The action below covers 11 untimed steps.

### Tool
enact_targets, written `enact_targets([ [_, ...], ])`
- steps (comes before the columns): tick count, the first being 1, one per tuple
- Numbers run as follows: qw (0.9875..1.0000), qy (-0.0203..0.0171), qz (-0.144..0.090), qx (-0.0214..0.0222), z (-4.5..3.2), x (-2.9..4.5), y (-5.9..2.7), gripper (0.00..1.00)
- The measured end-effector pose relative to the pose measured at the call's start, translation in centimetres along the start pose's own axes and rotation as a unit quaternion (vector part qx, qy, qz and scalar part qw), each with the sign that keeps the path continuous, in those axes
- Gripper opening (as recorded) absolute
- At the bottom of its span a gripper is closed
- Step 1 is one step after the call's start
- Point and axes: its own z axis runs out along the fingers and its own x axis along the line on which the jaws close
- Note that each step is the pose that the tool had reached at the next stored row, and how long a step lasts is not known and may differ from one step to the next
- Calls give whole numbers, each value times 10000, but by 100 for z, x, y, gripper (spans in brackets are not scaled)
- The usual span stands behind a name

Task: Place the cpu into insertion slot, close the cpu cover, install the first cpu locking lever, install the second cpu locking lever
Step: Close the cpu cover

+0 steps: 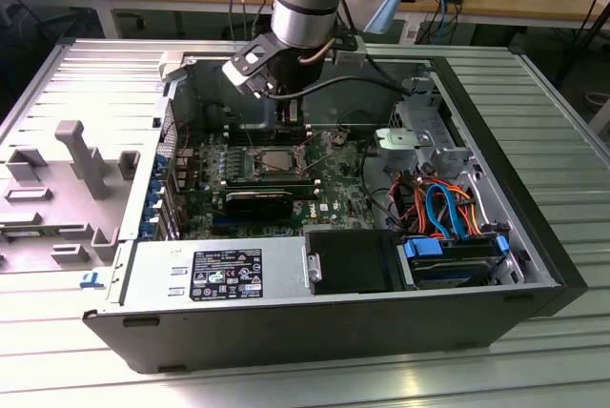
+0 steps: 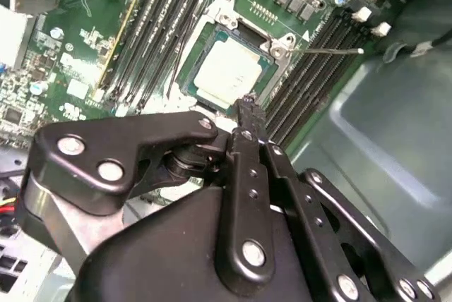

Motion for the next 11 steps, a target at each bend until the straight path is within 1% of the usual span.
enact_targets([
  [1, 10000, 0, 0, 0, -159, 4, -17, 11],
  [5, 10000, 0, -1, 0, -163, 4, -15, 11],
  [6, 10000, 0, 0, 2, -166, 4, 0, 11],
  [8, 10000, 0, 5, 1, -172, 1, 71, 11],
  [9, 10000, 1, 4, 1, -179, -2, 162, 11],
  [10, 10000, 2, 5, 11, -182, -5, 298, 11],
  [11, 10000, 1, 5, 29, -172, -8, 371, 11],
])
